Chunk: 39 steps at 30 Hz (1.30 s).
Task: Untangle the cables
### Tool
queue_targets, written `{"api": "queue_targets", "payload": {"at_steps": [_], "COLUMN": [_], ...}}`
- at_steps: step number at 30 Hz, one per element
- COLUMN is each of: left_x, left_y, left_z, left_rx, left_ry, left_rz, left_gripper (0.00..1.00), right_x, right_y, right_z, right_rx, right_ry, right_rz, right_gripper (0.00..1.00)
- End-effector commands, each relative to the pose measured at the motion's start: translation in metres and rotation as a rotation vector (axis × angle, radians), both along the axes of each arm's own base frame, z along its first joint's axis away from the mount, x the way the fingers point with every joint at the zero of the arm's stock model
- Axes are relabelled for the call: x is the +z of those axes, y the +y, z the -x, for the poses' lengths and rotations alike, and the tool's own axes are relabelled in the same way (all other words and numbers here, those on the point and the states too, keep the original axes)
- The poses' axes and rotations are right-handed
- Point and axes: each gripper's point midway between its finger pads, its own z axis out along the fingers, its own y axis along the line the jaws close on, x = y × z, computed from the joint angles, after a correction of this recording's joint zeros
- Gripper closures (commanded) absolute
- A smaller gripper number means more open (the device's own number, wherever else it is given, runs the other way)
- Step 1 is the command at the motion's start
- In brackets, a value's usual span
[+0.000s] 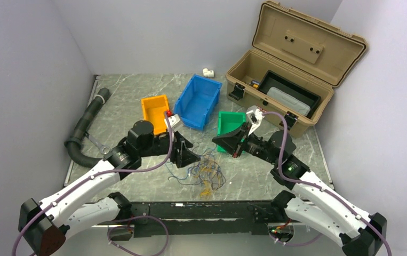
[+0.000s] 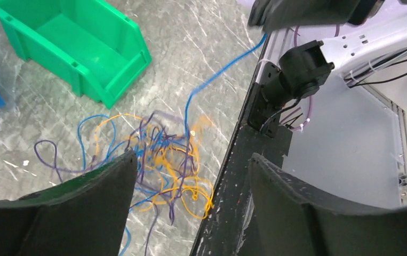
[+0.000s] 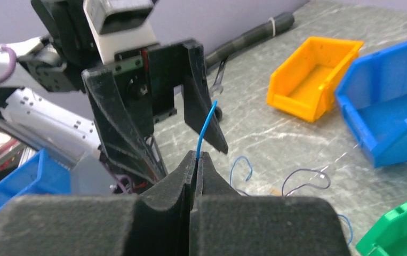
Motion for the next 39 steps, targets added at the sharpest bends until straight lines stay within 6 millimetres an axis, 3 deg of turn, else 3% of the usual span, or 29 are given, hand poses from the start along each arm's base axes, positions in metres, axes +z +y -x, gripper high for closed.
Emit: {"api": "queue_targets", "payload": {"at_steps": [1,6,14,17,22,25,30,35,39], "left_x": [0.015,0.029,0.076,0.07,0.03,0.0,-0.088,-0.14,-0.149], "left_y": [0.0,-0.005,-0.024,-0.034,-0.052,-0.073,-0.102,-0.091,-0.066], "left_z": [-0.002,-0.006,-0.028,-0.033,-0.038,-0.037,-0.038,-0.026,-0.022], "left_rx": [0.016,0.005,0.013,0.008,0.016,0.006,0.042,0.097,0.176], "left_ry": [-0.051,-0.104,-0.2,-0.189,-0.127,-0.069,0.056,0.184,0.179], "left_rz": [0.043,0.093,0.185,0.187,0.15,0.109,-0.084,-0.055,-0.066], "left_gripper": [0.16,0.09,0.07,0.07,0.07,0.1,0.21,0.29,0.35], "right_x": [0.046,0.081,0.149,0.177,0.244,0.28,0.321,0.359,0.37], "right_y": [-0.01,-0.008,-0.002,-0.006,-0.026,-0.033,-0.051,-0.087,-0.122], "right_z": [-0.01,-0.012,-0.021,-0.024,-0.029,-0.031,-0.034,-0.026,-0.019], "right_rx": [-0.093,-0.088,-0.097,-0.131,-0.237,-0.278,-0.37,-0.494,-0.624], "right_ry": [-0.053,-0.097,-0.155,-0.189,-0.281,-0.332,-0.366,-0.436,-0.47], "right_rz": [-0.042,-0.055,-0.096,-0.127,-0.197,-0.242,-0.301,-0.373,-0.401], "right_gripper": [1.0,1.0,1.0,1.0,1.0,1.0,1.0,1.0,1.0]}}
